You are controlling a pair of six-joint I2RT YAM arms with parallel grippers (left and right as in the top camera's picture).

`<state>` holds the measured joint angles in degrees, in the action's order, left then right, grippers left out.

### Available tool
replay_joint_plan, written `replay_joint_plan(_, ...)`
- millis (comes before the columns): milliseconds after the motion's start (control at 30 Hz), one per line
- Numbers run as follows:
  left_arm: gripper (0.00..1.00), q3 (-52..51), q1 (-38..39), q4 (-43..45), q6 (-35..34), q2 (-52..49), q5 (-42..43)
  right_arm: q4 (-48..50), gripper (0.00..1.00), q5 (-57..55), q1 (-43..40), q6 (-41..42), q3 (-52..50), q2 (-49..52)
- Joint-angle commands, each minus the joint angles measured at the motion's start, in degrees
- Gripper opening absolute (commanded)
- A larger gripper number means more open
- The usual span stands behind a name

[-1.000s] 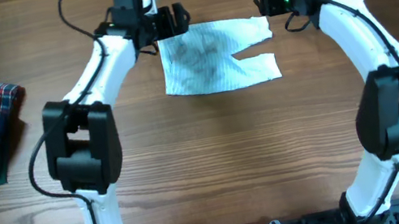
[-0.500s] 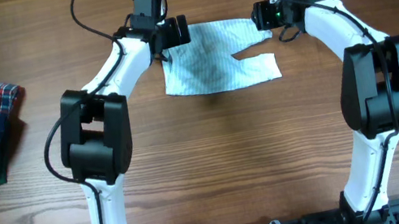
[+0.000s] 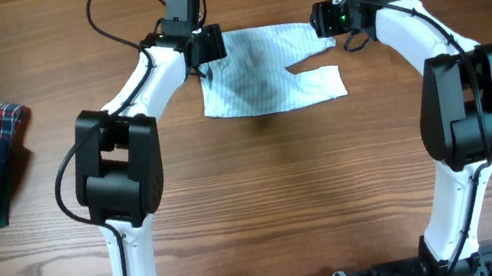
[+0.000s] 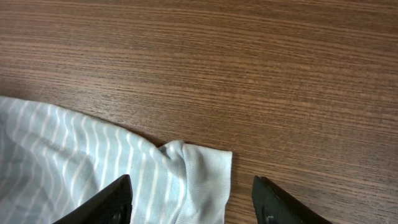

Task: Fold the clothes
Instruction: 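Grasp the garment's far corners with both grippers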

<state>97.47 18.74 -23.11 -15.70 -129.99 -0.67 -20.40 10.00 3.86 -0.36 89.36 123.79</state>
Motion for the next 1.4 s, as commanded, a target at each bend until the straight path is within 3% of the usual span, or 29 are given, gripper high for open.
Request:
replay_joint_plan(0, 0.79, 1.01, -0.31, -0.02, 0.31, -1.40, -2.67, 0.33, 0.63, -1.03, 0.09, -0.98, -0.55, 1.51)
replay_joint_plan(300, 0.75, 1.01, -0.61, 1.29, 0.33, -3.85, -3.52, 0.26, 0.62, -1.03, 0.09, 0.55, -0.61, 5.70)
replay_joint_plan(333, 0.72, 1.01, -0.66, 1.66, 0.33, -3.85, -3.54, 0.24, 0.61, -1.03, 0.09, 0.55, -0.61, 5.88)
replay_joint_plan(500, 0.30, 1.01, -0.63, 2.99, 0.33, -3.85, -3.52, 0.13, 0.53, -1.03, 0.09, 0.44, -0.59, 5.88)
replay_joint_plan(567, 0.22, 1.01, -0.63, 3.32, 0.35, -3.85, -3.52, 0.31, 0.46, -0.98, 0.09, 0.46, -0.59, 5.88)
replay_joint_plan(733, 0.24, 1.01, -0.63, 3.89, 0.35, -3.85, -3.52, 1.18, 0.19, -1.01, 0.31, 0.33, -0.59, 5.88)
replay_joint_plan(933, 0.23, 1.01, -0.63, 4.11, 0.57, -3.85, -3.52, 3.85, 0.20, -0.98, 0.31, 0.37, -0.59, 5.88)
replay_joint_plan(1000, 0.05, 1.01, -0.63, 4.55, 0.61, -3.85, -3.52, 3.89, 0.19, -0.98, 0.42, 0.35, -0.59, 5.88)
replay_joint_plan(1100, 0.04, 1.01, -0.63, 5.35, 3.56, -3.82, -3.52, 3.98, 0.19, -0.98, 0.46, 0.33, -0.59, 5.88)
replay_joint_plan(1133, 0.06, 1.01, -0.63, 5.35, 3.56, -3.82, -3.52, 4.39, 0.24, -1.01, 0.46, 0.33, -0.59, 5.88)
replay_joint_plan(1167, 0.18, 1.01, -0.63, 5.35, 3.56, -3.82, -3.52, 4.76, 0.45, -1.01, 0.46, 0.35, -0.59, 5.88)
replay_joint_plan(1200, 0.52, 1.01, -0.63, 5.55, 3.54, -3.82, -3.52, 5.73, 0.67, -0.98, 0.46, 0.39, -0.59, 5.88)
replay_joint_plan(1367, 0.80, 1.01, -0.66, 7.69, 3.56, -3.85, -3.54, 8.17, 0.69, -0.98, 0.70, 0.37, -0.59, 6.14)
